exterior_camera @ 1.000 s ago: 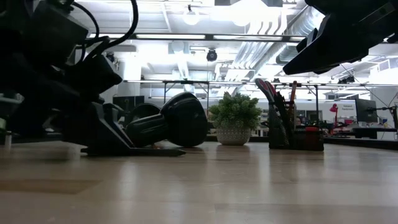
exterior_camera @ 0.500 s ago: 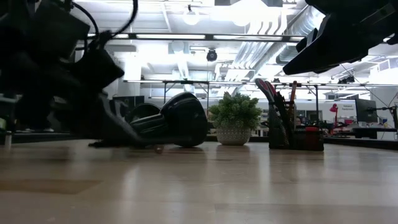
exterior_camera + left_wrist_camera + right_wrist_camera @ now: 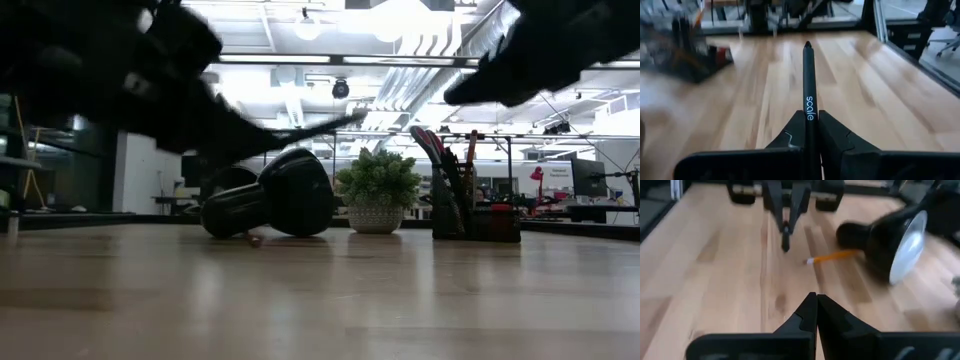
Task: Pick and place office supplies into organizer
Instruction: Put the black pen into the desk organizer
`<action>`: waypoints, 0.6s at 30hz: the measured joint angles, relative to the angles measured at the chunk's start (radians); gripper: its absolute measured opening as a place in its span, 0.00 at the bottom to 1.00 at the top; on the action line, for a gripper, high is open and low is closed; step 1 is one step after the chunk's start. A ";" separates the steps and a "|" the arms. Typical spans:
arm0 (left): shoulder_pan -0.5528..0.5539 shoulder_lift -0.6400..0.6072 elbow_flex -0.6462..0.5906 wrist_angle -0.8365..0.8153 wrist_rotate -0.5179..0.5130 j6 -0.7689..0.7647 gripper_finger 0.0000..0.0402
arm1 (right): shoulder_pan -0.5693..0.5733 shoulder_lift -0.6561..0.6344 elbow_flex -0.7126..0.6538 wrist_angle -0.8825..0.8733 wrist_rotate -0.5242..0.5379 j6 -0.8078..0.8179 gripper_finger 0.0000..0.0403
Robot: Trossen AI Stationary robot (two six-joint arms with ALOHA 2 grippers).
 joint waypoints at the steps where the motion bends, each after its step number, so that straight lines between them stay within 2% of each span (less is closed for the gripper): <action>1: 0.000 0.000 0.016 0.000 -0.003 0.022 0.02 | 0.002 0.000 0.000 0.026 0.006 -0.014 0.00; 4: 0.000 0.000 0.059 -0.003 -0.006 0.083 0.03 | 0.004 0.000 0.003 0.097 0.000 -0.059 0.01; 10: 0.000 -0.001 0.108 -0.003 -0.032 0.162 0.01 | 0.003 0.000 0.045 0.101 -0.011 -0.129 0.05; 18: 0.000 -0.002 0.166 -0.001 -0.042 0.232 0.03 | 0.004 0.000 0.125 0.060 -0.055 -0.212 0.22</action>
